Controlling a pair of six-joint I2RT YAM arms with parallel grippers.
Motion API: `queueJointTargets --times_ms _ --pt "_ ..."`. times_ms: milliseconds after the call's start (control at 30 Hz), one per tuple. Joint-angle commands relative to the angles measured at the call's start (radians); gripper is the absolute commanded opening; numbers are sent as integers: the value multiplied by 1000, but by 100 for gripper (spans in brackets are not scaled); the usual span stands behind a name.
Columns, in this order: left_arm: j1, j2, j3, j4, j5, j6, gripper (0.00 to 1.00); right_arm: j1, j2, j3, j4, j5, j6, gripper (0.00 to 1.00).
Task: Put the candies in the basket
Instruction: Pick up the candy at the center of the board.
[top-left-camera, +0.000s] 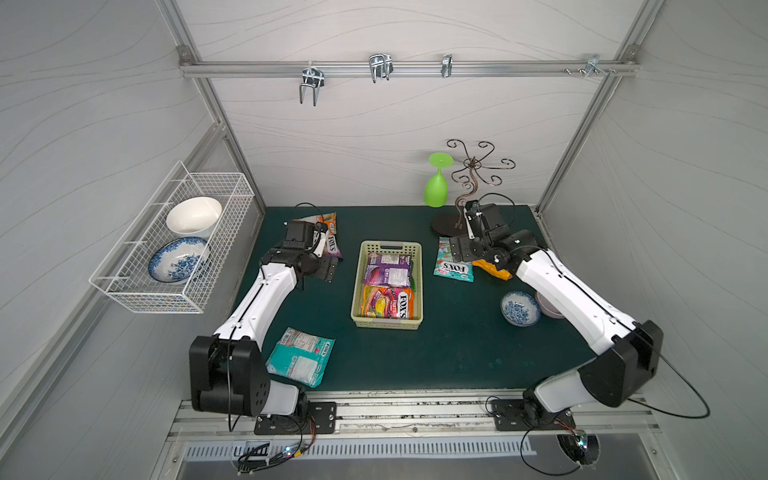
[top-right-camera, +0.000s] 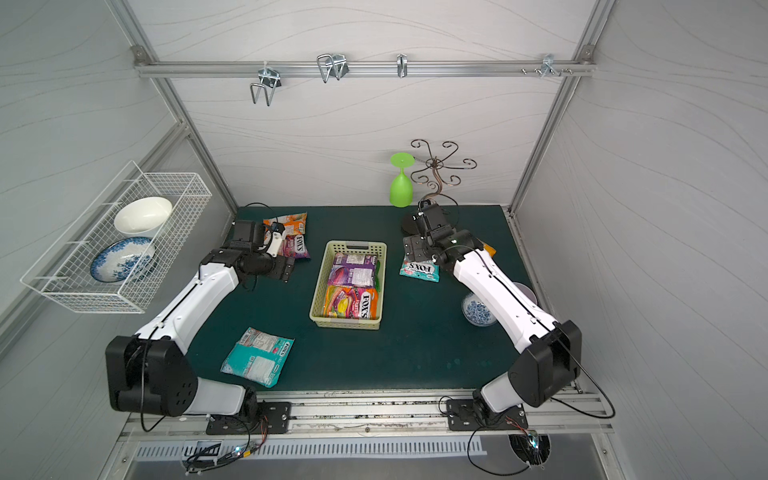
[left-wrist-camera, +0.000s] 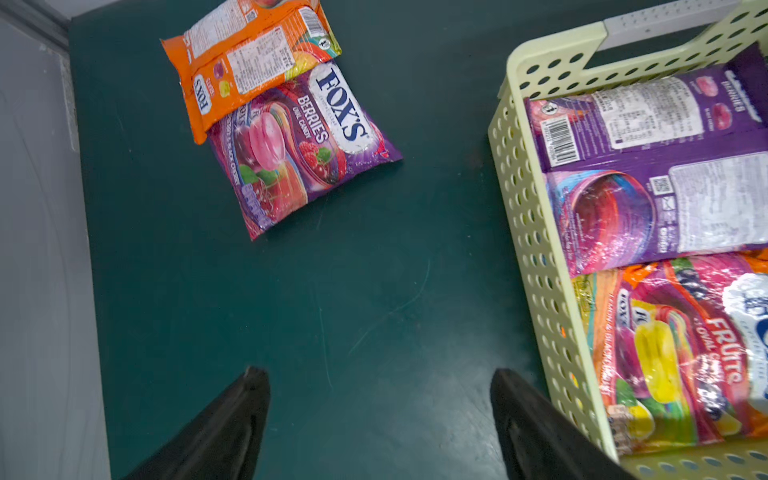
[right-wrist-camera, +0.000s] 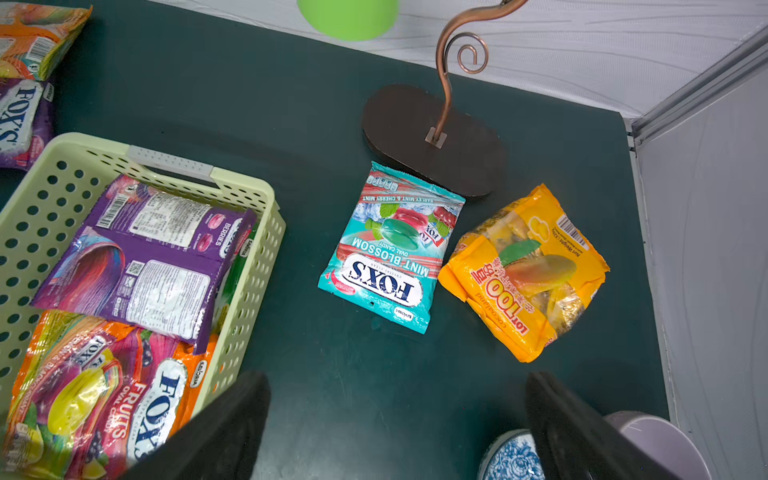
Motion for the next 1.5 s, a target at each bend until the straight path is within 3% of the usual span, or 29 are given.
queueJointTargets --times_ms 0,533,800,1167,1267,1467 --pt "19 76 80 46 -23 144 86 -10 -78 -65 59 -2 -42 99" --pt "50 391 247 32 -58 546 77 -29 -327 -364 235 -21 -115 99" --pt "52 498 302 120 -111 634 74 -27 -430 -488 322 5 -149 99" --pt "53 644 386 189 -169 709 66 -22 -455 -529 355 30 -168 99" --pt "52 674 404 201 -183 720 60 -21 -456 -523 358 18 -175 99" --pt "54 704 420 191 -192 739 36 -19 -462 -527 362 24 -177 99"
